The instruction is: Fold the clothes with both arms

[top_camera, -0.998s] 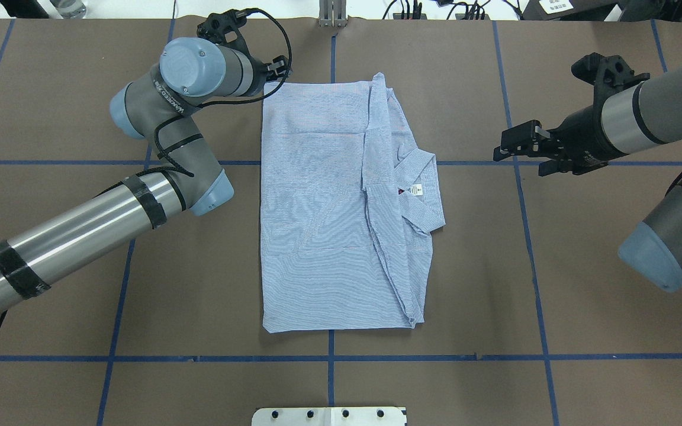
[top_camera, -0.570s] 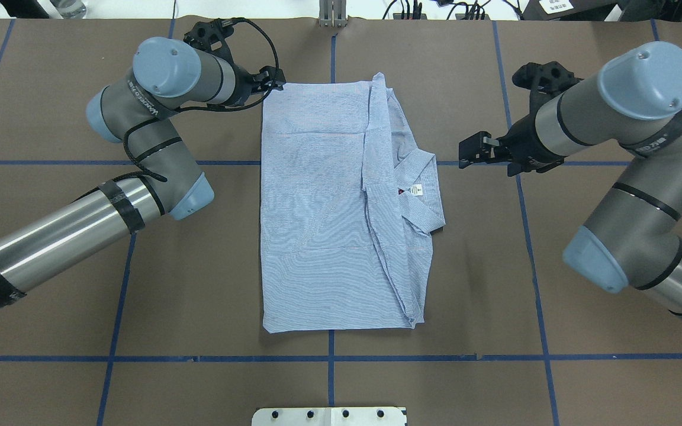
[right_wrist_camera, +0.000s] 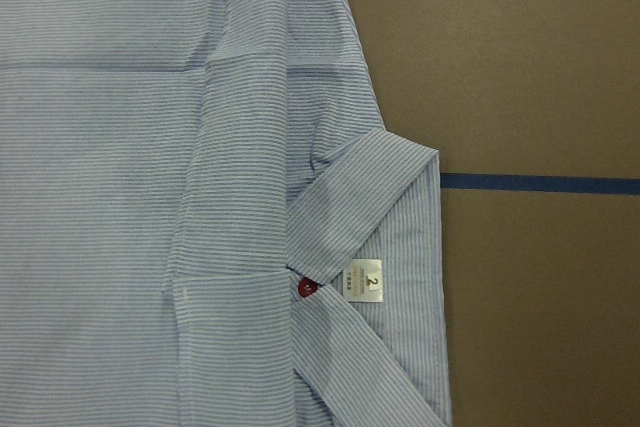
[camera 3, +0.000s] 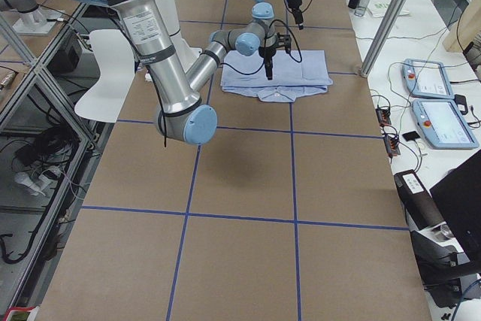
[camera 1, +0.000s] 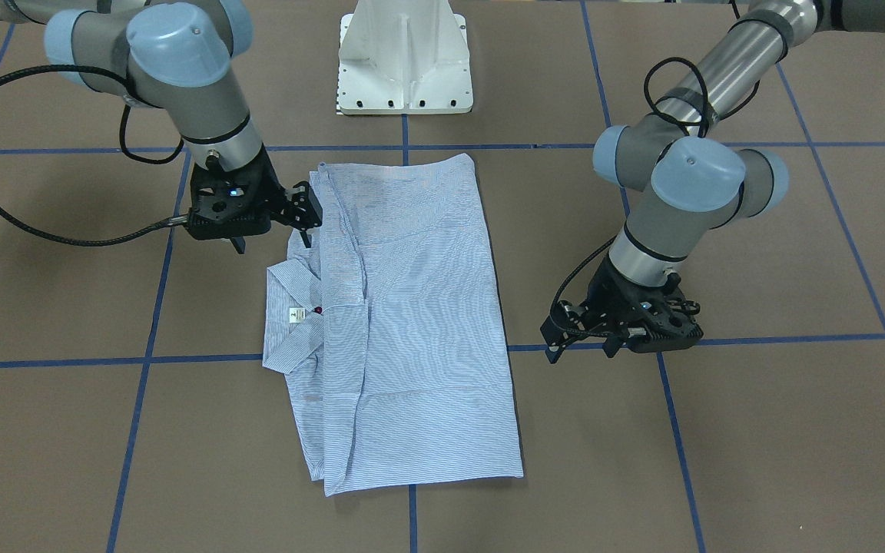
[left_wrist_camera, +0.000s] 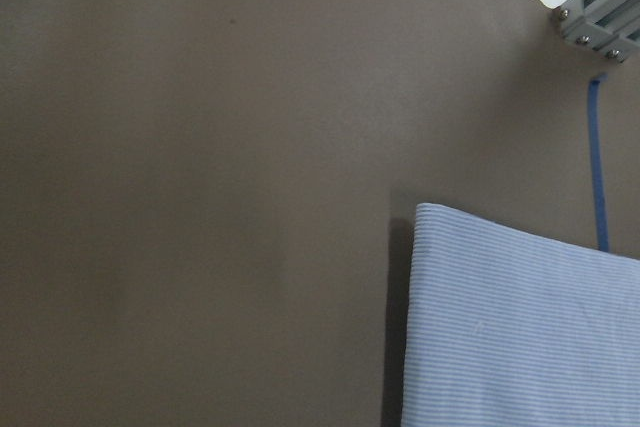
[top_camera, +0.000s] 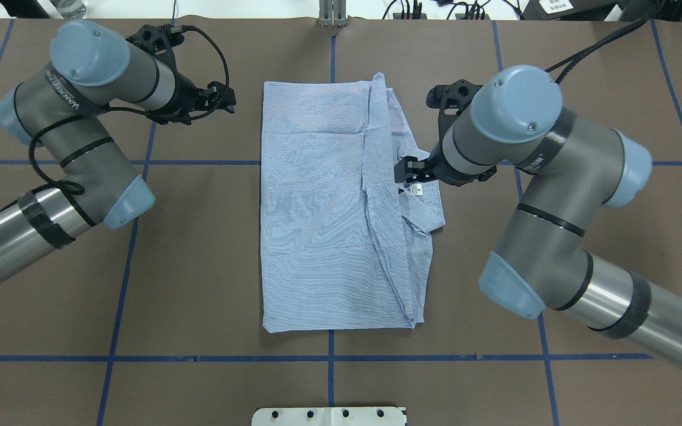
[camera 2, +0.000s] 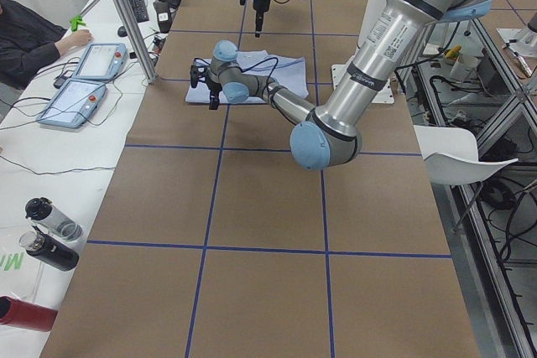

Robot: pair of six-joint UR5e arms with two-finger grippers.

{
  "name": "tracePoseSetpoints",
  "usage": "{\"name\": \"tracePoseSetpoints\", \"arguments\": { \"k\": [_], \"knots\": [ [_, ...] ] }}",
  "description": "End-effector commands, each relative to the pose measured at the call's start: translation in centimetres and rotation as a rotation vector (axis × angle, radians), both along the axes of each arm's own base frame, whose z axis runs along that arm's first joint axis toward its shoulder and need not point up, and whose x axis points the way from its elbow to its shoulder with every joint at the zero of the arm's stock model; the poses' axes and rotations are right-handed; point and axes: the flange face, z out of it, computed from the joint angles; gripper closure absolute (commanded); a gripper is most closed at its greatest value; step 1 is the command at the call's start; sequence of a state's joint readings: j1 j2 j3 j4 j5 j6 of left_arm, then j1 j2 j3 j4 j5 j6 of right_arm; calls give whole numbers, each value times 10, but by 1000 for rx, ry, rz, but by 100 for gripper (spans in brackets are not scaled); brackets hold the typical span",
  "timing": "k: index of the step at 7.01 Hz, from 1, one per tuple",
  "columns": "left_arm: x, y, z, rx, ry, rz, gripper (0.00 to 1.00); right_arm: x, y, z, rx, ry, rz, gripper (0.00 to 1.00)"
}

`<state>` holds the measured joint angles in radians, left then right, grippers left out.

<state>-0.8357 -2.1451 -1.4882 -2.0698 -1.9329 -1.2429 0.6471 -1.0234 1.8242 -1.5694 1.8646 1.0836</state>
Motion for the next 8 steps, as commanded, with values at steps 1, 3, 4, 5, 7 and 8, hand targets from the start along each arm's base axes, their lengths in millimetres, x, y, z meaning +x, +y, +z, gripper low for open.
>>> {"name": "tracePoseSetpoints", "arguments": {
  "k": [1,3,4,5,7,8],
  "knots": [
    [-39,46,-31,5,-7,36,0,-62,-9,-17,26,64,0,0],
    [-48,64,-41,3,38,81,0,-89,-18,-5,65,133,-44,0],
    [-48,64,-41,3,38,81,0,-102,-27,-4,71,157,-60,0],
    [-47,65,-41,2,39,82,0,-120,-37,-14,67,170,-69,0],
    [-43,66,-40,-2,39,88,0,-137,-38,-7,53,196,-85,0],
    [-42,66,-37,-6,38,88,0,-139,-39,-1,46,206,-88,0]
  ]
}}
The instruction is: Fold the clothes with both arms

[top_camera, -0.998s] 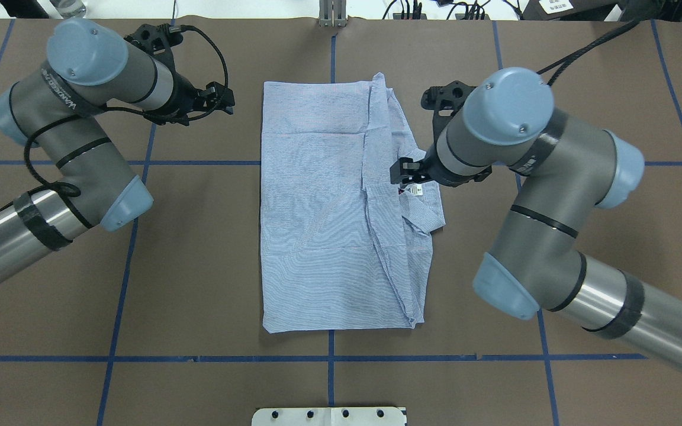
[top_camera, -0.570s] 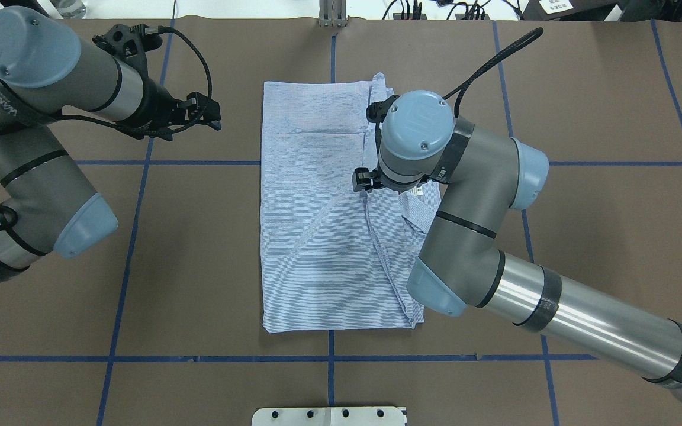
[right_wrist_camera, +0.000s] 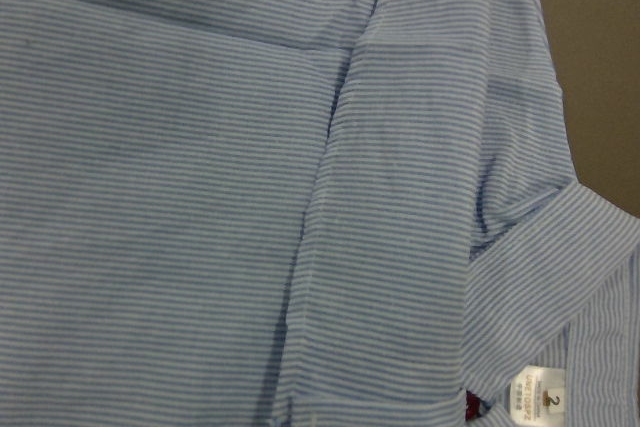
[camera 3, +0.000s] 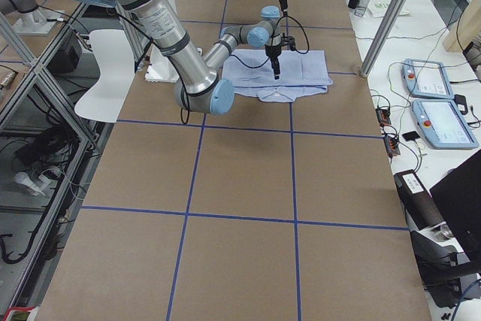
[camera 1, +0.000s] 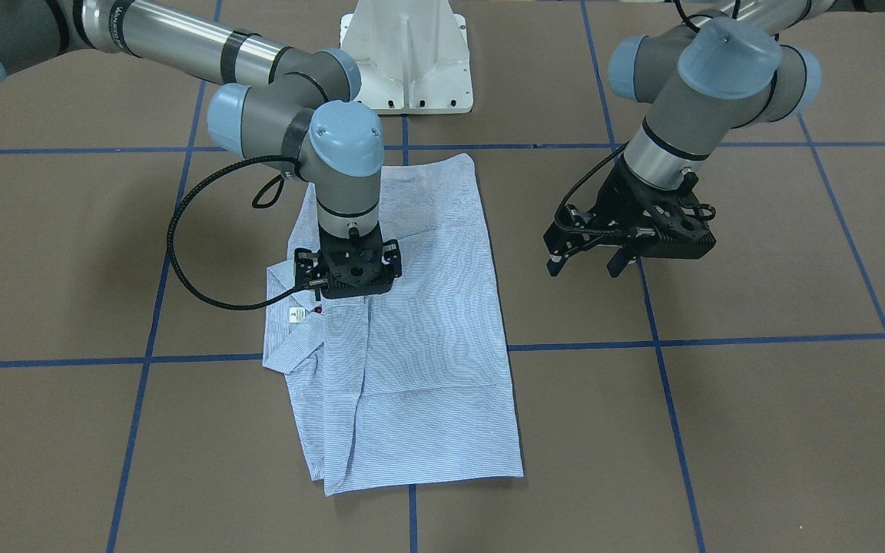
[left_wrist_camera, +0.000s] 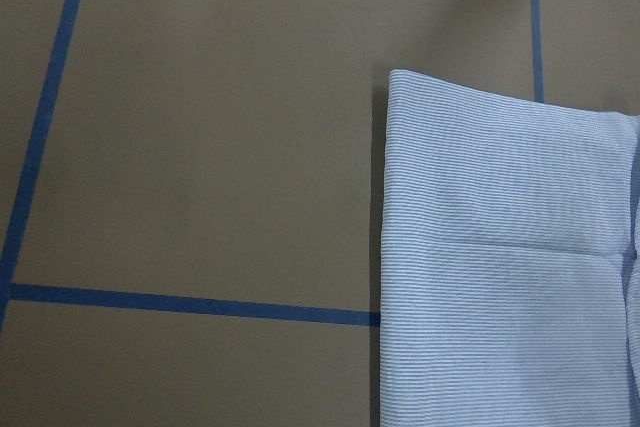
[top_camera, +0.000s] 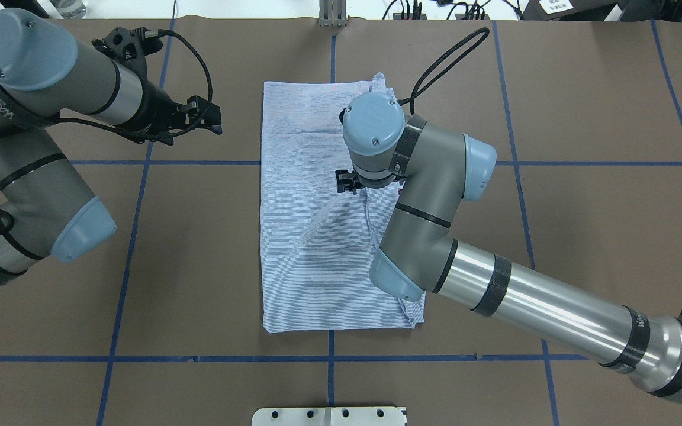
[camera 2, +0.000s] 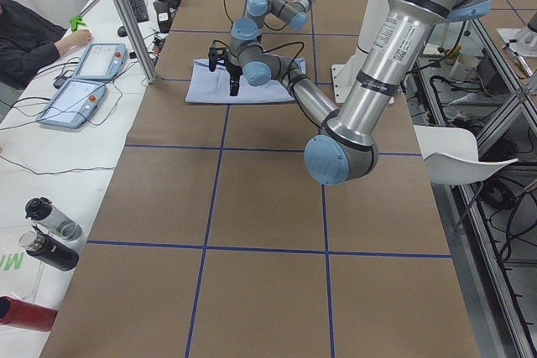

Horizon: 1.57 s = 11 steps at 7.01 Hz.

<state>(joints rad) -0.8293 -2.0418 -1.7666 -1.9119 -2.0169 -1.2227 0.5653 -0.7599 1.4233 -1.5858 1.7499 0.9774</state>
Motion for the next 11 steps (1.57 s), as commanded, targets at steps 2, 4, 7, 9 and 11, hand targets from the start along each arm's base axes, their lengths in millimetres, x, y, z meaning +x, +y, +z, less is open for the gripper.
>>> {"name": "tracePoseSetpoints", "arguments": {
  "k": [2,4,7,9,11],
  "knots": [
    [4,0,3,-3,1,3,0,-12,3,13,-5,30,-17,0],
    [6,1,4,-1,0,7,0,-20,5,22,-4,56,-19,0],
    [15,6,3,-3,2,20,0,-17,4,30,-8,108,-51,0],
    [16,7,2,-3,4,23,0,-3,-5,31,-6,152,-60,0],
    [16,7,0,1,6,22,0,24,-7,30,-16,207,-79,0]
  ]
}}
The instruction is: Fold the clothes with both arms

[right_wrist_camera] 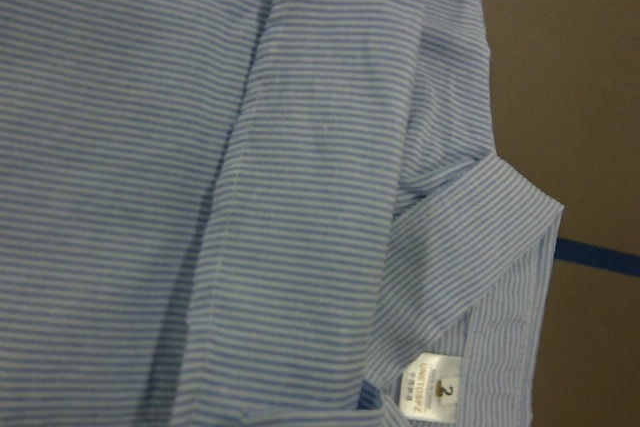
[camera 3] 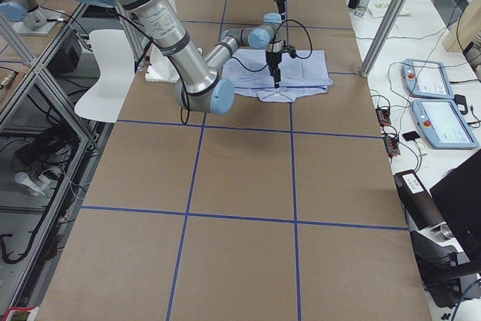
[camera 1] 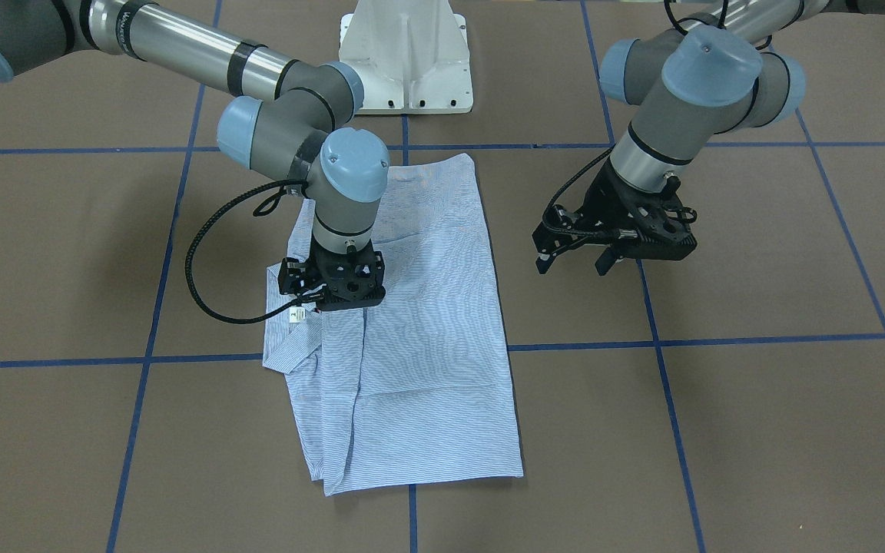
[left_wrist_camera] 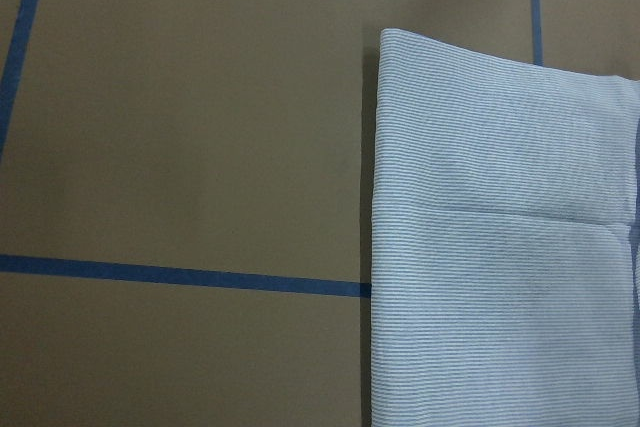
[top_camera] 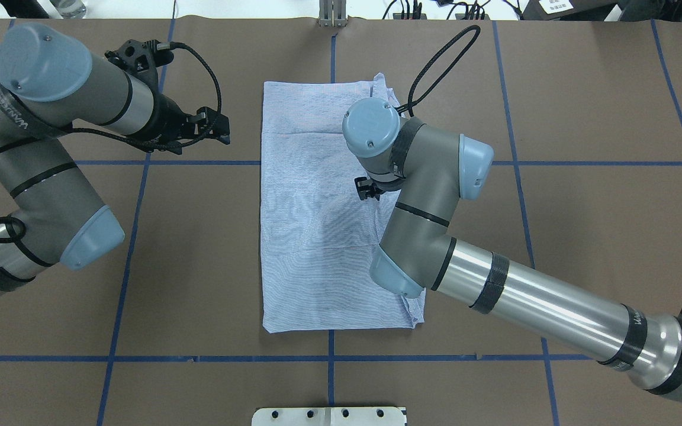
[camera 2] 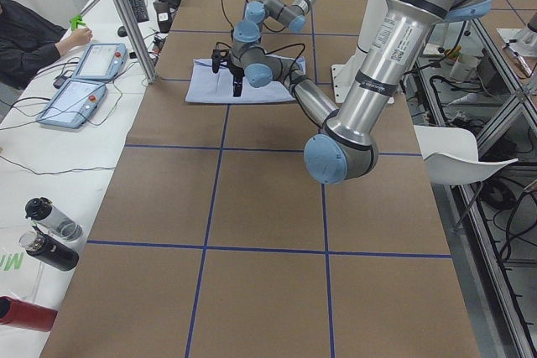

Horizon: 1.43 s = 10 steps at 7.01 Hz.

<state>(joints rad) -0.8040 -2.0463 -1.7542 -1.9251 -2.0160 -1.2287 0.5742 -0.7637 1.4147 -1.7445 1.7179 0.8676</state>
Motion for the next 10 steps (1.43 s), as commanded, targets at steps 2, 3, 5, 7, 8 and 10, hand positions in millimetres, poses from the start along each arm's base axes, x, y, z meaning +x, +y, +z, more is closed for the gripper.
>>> {"name": "tracePoseSetpoints", "arguments": {
  "k": [2,3,5,7,8,10],
  "knots": [
    [2,2,-8,-10,21,-7,0,49,3,37,-12,59,-12,0],
    [7,7,-12,-9,27,-1,0,58,2,53,-19,76,-13,0],
    [10,11,-19,-21,42,-2,0,86,-14,79,-16,110,-26,0],
    [10,11,-23,-18,45,-2,0,105,-17,42,39,35,-24,0],
    [8,12,-24,-15,48,-2,0,110,-15,15,72,-41,-18,0],
    [-1,36,-38,-42,91,-8,0,145,23,-5,42,-184,-28,0]
  ]
}}
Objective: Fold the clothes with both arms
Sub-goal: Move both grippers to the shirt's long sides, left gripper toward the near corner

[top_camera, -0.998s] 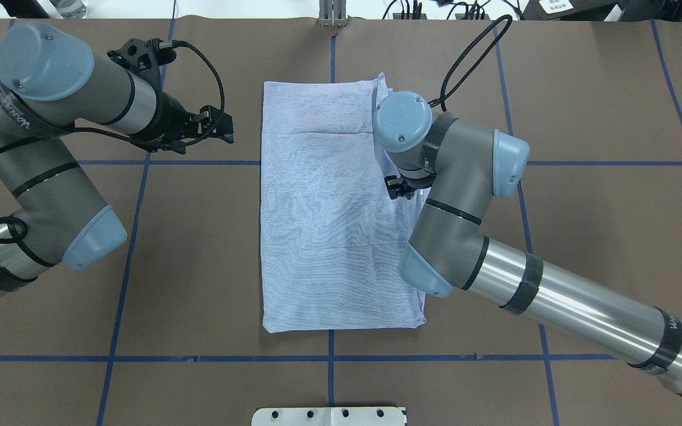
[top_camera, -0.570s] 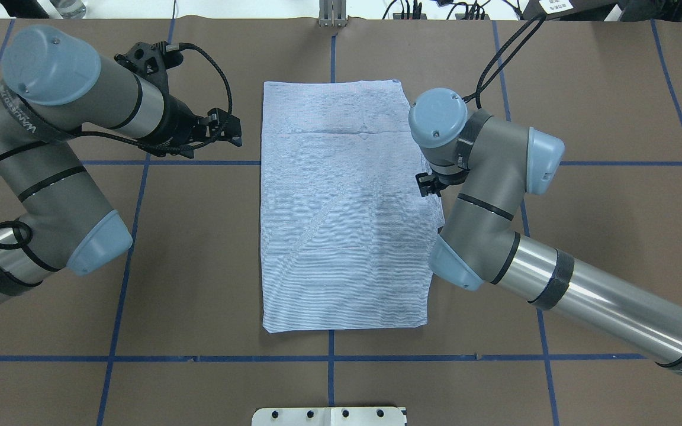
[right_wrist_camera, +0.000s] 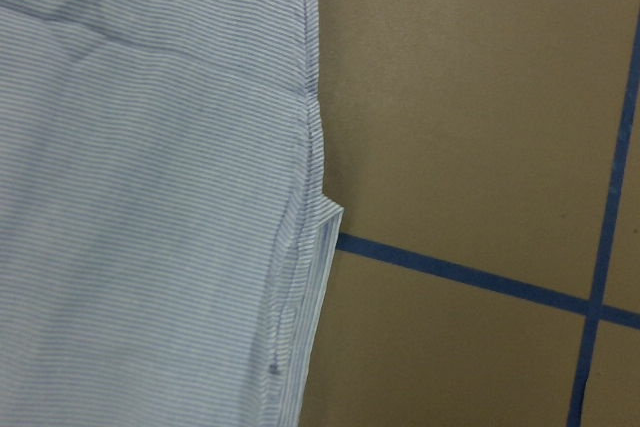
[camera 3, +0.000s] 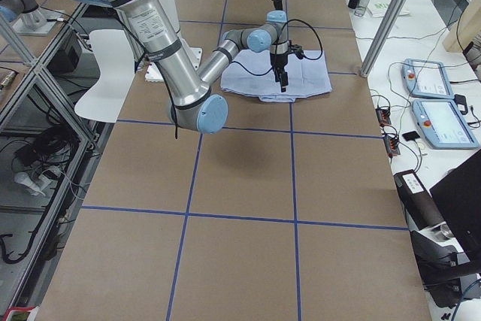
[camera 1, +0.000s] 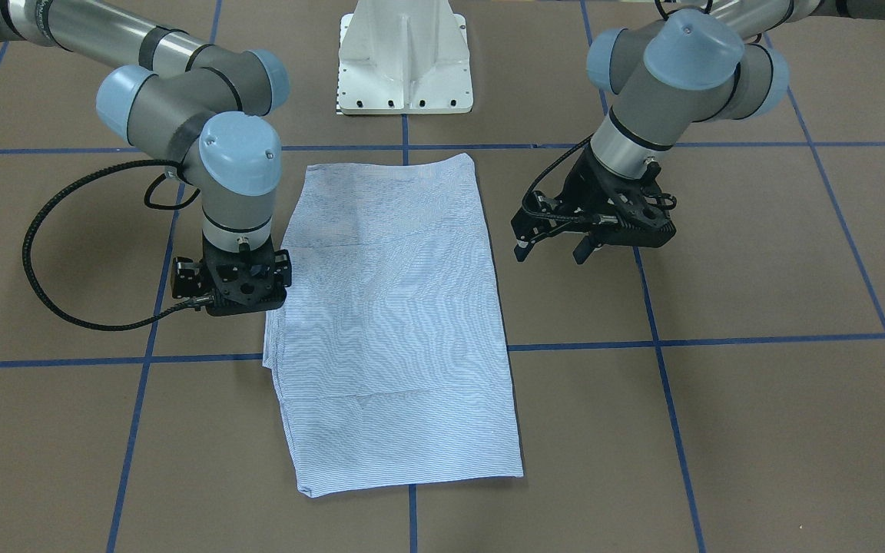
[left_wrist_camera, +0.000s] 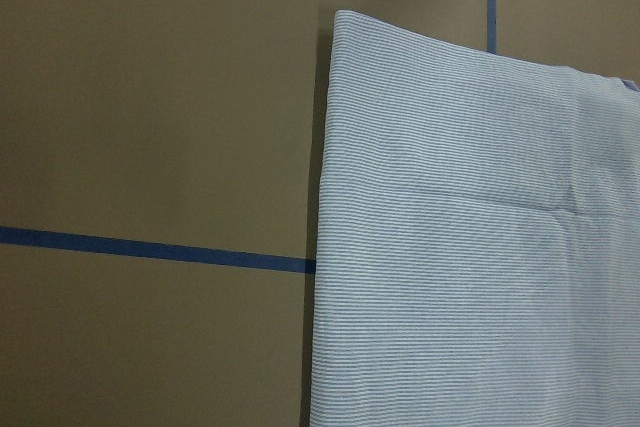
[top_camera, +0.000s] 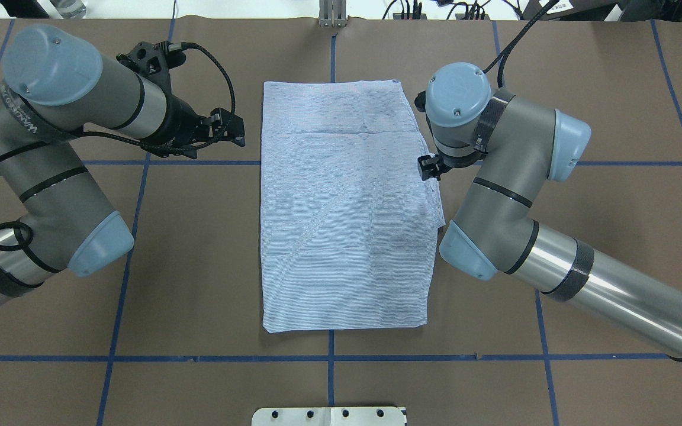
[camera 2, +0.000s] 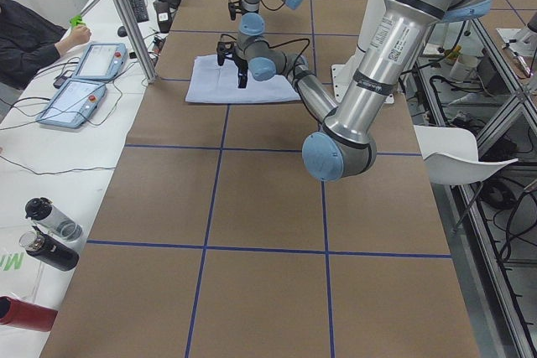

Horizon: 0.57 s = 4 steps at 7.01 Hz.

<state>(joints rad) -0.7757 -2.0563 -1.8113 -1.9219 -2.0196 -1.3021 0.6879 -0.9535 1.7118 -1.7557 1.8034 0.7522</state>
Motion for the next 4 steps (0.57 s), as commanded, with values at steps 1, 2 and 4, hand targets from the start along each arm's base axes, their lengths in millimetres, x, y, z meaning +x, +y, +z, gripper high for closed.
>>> {"name": "tracePoseSetpoints", "arguments": {
  "k": [1,2,4],
  "knots": [
    [15,45,-17,-97,69,10,0,42,46,-17,-60,-152,-27,0],
    [32,80,-18,-155,89,35,0,54,61,-13,-125,-187,28,0],
    [103,164,-14,-250,84,22,0,74,91,-25,-147,-251,27,0]
  ]
}}
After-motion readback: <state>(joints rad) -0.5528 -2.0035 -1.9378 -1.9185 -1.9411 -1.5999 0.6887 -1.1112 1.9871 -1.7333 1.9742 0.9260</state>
